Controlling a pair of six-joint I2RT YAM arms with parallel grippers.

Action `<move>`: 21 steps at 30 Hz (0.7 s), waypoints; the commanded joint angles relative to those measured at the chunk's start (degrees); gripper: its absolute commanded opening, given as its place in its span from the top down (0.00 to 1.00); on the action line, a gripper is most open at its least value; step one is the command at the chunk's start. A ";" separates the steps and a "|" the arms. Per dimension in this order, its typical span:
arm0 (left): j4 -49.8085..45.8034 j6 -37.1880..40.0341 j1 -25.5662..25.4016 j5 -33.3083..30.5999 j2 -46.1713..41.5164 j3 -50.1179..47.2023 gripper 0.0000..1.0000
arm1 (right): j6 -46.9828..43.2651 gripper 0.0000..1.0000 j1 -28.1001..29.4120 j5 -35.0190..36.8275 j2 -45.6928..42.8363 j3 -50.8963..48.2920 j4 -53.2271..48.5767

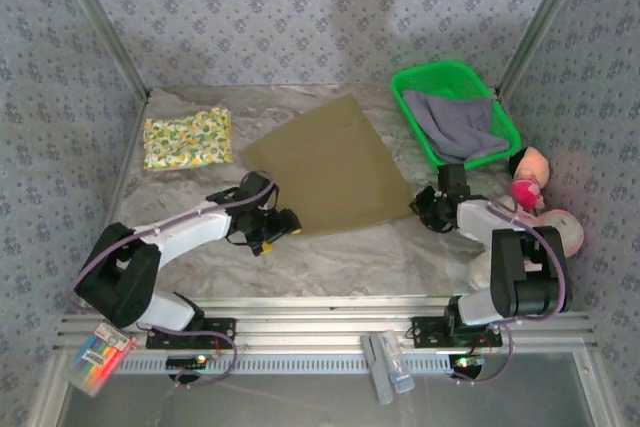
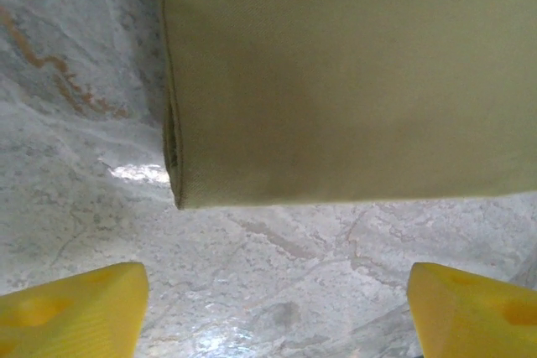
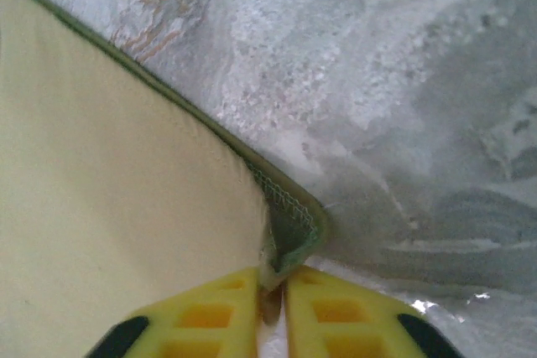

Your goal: Fold and stack the skirts

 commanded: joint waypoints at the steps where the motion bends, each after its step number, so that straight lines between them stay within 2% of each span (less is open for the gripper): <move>1: -4.22 -1.21 0.07 -2.41 1.91 2.36 0.31 | -0.32 1.00 -0.40 -1.46 0.30 -1.23 1.51; 6: -9.17 -1.93 0.05 -6.56 3.04 5.10 0.43 | 0.64 1.00 -0.02 -2.74 -1.07 -1.95 2.40; 11: -7.50 -4.07 1.43 -6.35 3.28 2.61 0.50 | 2.59 1.00 1.03 -3.44 -2.73 -3.86 3.25; 21: -4.09 -3.60 2.76 -8.27 5.38 3.60 0.52 | 3.92 1.00 2.89 -3.75 -3.99 -5.49 4.05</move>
